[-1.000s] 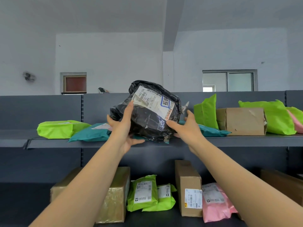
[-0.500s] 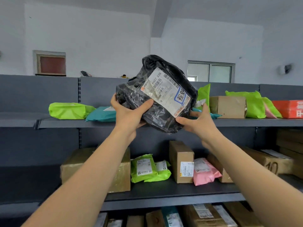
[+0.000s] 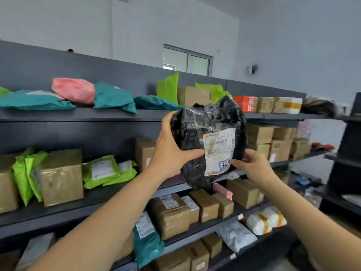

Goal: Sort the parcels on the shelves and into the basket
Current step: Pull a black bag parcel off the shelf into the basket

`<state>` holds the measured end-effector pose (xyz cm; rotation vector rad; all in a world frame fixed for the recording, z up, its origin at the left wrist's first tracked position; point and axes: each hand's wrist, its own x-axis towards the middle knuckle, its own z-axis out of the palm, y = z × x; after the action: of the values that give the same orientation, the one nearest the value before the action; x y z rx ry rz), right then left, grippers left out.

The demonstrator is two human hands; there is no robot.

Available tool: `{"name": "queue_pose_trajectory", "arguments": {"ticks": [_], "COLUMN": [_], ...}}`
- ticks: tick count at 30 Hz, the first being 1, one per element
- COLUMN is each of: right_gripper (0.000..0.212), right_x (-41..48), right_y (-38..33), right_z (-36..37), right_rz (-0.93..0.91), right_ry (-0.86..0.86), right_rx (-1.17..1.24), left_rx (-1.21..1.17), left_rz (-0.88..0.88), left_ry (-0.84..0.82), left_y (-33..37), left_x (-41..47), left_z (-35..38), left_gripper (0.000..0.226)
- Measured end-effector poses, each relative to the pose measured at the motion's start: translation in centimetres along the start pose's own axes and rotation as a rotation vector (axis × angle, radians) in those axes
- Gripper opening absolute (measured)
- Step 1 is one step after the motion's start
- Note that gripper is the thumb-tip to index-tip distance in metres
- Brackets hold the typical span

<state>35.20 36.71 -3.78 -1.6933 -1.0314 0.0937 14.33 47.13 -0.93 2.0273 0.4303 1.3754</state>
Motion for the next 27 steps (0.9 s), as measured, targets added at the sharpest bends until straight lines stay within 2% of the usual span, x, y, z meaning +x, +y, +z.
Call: {"name": "queue_pose_trajectory", "arguments": {"ticks": [3,7,13,17,22,27], "right_gripper": [0.005,0.017,0.010,0.014,0.014,0.022], "right_x": [-2.6,-5.2,-9.0,-12.4,-16.1,-18.1], "right_y": [5.2,11.4,21.5,27.2,33.1,37.8], "right_z": [-5.4,-13.7,-27.7,-36.6,-45.5,-51.6], "right_rz": [0.118,0.249,0.399,0.504,0.631,0.717], "right_ry": [0.054,0.154,0.287,0.410,0.563,0.592], "right_rx": [-0.017,-0.023,0.034,0.010,0.040,0.070], "left_rx": [-0.053,-0.097,-0.170,-0.243,-0.364,-0.413], "left_rz": [-0.039,-0.057,-0.110,-0.217,-0.220,-0.170], "left_ry": [-0.132,-0.286,-0.431,-0.505,-0.755,-0.931], "left_y": [0.3,2.3,6.8,9.5,12.6,14.0], "left_x": [-1.2,-2.3,-5.3,-8.7,-12.9,-14.6], "left_z": [7.1,17.6,34.3,45.4,57.2,67.3], "left_gripper": [0.099,0.105,0.119,0.114,0.100,0.126]}}
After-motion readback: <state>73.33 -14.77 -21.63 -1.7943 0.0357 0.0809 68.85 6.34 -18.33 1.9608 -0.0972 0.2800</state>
